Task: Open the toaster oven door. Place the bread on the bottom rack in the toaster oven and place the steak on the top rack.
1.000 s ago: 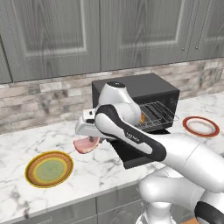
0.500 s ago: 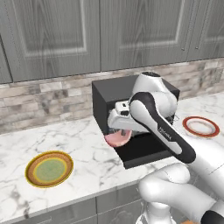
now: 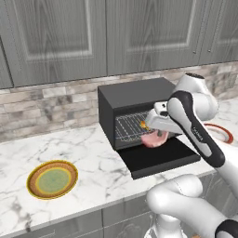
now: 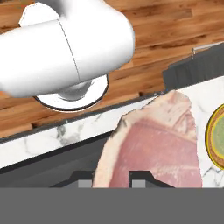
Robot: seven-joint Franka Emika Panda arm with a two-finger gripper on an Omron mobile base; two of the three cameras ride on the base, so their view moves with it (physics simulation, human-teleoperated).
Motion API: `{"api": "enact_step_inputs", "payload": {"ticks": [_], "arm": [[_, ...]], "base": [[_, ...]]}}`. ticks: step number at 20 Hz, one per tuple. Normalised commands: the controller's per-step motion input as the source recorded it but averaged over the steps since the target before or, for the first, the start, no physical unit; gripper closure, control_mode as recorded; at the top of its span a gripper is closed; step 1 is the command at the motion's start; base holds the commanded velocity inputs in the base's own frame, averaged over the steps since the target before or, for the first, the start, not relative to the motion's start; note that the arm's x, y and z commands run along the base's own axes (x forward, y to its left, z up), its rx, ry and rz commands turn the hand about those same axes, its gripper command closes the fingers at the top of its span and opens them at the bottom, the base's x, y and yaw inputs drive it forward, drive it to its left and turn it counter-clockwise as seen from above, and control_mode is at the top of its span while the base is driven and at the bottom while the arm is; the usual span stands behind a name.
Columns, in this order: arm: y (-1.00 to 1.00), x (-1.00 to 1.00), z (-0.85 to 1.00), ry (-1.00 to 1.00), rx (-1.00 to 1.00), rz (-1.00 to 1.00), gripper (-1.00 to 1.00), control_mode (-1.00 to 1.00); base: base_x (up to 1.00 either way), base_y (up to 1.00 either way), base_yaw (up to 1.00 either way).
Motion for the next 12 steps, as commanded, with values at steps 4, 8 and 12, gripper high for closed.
{"api": "enact_step_inputs", "payload": {"ticks": [4,8,12], "arm": [[-0.61,0.69,0.00,-0.02,0.00,-0.11,1.00,-1.00],[-0.19,0.75,-0.24,-0.04,0.00,-0.07,1.00,-1.00],[-0.09,0.37,-0.26,-0.12,0.00,-0.09,1.00,-1.00]], "base": [[0.00,0.00,0.00],[0.00,0.00,0.00],[0.00,0.00,0.00]]}}
